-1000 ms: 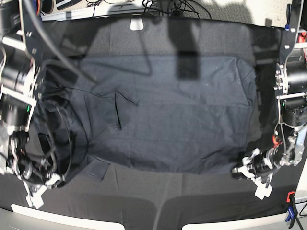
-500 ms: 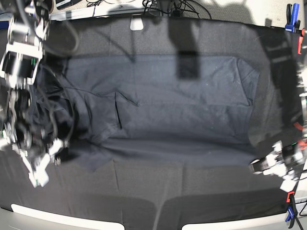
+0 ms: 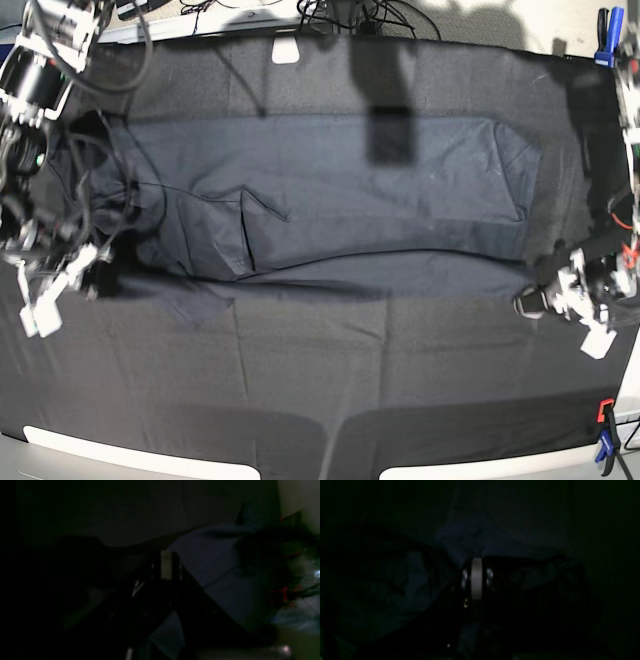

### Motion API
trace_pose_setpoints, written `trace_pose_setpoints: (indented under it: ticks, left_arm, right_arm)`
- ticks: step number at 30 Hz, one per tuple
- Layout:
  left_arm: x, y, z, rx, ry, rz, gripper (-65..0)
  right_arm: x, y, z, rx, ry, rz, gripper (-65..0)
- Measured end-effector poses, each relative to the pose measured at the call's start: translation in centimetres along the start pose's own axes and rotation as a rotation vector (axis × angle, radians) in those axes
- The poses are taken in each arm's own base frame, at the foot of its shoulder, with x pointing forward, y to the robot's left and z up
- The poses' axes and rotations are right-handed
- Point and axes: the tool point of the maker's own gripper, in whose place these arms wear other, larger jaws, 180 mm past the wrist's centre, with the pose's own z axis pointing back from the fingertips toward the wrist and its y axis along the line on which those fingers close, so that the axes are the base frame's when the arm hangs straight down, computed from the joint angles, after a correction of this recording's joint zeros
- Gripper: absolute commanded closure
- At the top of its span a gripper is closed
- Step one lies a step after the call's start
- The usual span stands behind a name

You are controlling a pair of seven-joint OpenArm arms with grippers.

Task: Layout the t-shirt on the table in an organized manner, then fold the t-shirt properly
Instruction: 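Lift the hem with both grippers and fold it toward the collar, then lower the folded hem onto the collar edge with both grippers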

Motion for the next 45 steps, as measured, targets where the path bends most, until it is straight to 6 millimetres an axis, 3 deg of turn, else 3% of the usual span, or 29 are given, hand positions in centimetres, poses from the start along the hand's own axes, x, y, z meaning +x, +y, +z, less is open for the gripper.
trace_pose_setpoints:
  ticks: [4,12,18,28,41,45]
  left_arm:
    - [-1.1,-0.4,0.4,0.15,0.028,-0.148,0.0]
    - [-3.4,-3.4,1.8,0.343,0.021,-0.363,0.0]
    - [-5.7,-4.3,2.2,0.431,0.018,-0.38,0.0]
    - [-9.5,-3.6,3.3,0.565,0.006,-0.366,0.0]
    - [-10.2,-3.6,3.3,0.562,0.013,-0.356,0.0]
    - [-10.3,-3.6,3.3,0.562,0.013,-0.356,0.0]
  right_arm:
    - [-0.1,0.2,0.3,-0.001,-0.004,0.004,0.0]
    - [-0.2,-0.8,2.7,-0.006,-0.064,-0.075,0.0]
    - [-3.2,-1.2,3.3,-0.025,-0.01,-0.113,0.0]
    - [-4.1,-5.0,6.3,-0.162,-0.038,-0.174,0.0]
    - [-6.0,-3.6,5.3,-0.132,-0.01,-0.218,-0.1]
    - [-7.5,-3.8,5.4,-0.159,0.042,-0.214,-26.3]
